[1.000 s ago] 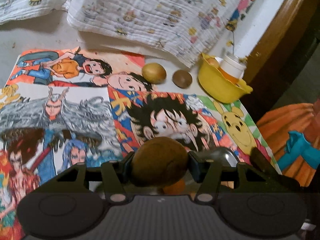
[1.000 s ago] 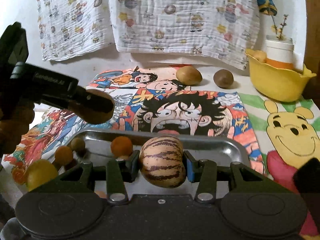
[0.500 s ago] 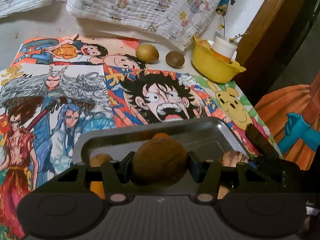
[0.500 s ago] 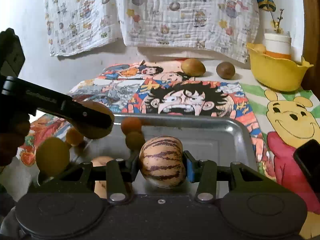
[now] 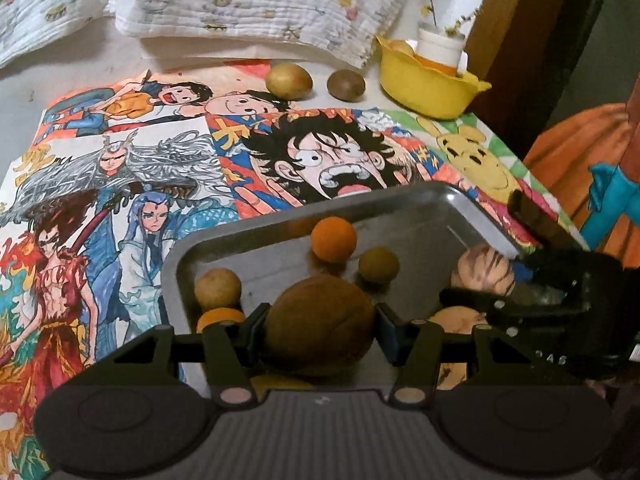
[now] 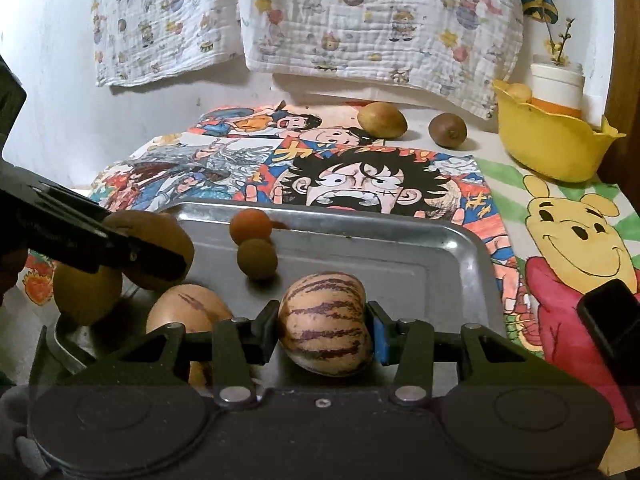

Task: Organize fruits
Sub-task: 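Carry the striped melon to the tray with the right tool while the left tool carries the brown fruit, then release both fruits onto the tray and open both tools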

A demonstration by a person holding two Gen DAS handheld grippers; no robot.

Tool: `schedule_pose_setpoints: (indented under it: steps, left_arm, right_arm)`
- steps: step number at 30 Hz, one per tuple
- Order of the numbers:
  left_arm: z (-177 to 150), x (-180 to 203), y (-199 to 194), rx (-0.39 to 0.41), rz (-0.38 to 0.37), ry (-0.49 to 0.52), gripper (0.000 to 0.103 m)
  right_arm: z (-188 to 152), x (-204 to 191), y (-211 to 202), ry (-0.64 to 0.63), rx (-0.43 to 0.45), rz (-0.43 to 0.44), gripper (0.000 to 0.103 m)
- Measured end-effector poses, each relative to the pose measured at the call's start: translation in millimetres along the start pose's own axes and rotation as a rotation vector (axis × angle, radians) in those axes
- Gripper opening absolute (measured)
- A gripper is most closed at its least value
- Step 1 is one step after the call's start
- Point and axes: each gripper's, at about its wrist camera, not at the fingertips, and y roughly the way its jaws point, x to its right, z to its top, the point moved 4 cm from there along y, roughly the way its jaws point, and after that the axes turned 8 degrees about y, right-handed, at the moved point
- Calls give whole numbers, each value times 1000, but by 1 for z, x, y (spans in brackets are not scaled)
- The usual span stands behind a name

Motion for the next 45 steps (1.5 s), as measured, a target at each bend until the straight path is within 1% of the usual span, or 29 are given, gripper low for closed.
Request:
schedule_pose_setpoints:
  steps: [2,10,12,15,18,20,21,23,24,26,28,30,32,35,38,42,45]
  left_arm:
    - [0,2,3,-14,3,10,59]
    - [2,5,4,-22,25,18,59]
    - [2,6,4,-25,31,21,59]
    - [4,7,0,-5,53,35,65]
    - [4,6,-3,5,47,27,68]
    - [4,7,-5,11,45,27,71]
    - [3,7,-6,17,46,29,74]
    - [3,9,-10,33,48,35,79]
    - [3,10,-12,42,51,39,82]
    - [3,12,-16,56,67,45,85]
    - [3,14,-22,77,93,54,93]
    - [4,14,-28,109,117,63,99]
    - [2,13,-34,134,136,64,101]
    - [-3,11,-44,158,154,65,102]
    - [-13,8,-53,181,165,53,102]
    - [-32,8,-60,184,159,54,102]
    - [-46,7,-66,172,159,62,102]
  right_arm:
    - [0,2,-2,-3,4,-1,47]
    - [0,5,-7,0,25,7,48]
    - [0,6,-8,5,32,14,49]
    - [0,6,-8,11,34,17,53]
    - [-1,7,-11,16,43,23,57]
    - [-1,7,-13,24,49,26,62]
    - [-1,7,-15,29,54,28,64]
    - [-1,8,-18,38,65,32,72]
    - [0,8,-20,43,72,34,73]
    - [0,9,-25,51,86,38,80]
    - [2,9,-29,60,101,49,87]
    - [3,9,-33,67,114,63,91]
    - [3,9,-37,71,126,80,97]
    - [2,4,-41,62,128,114,102]
    - [-2,-5,-44,28,117,138,102]
    - [-8,-17,-48,-18,100,147,102]
    - [-12,-21,-50,-39,84,138,102]
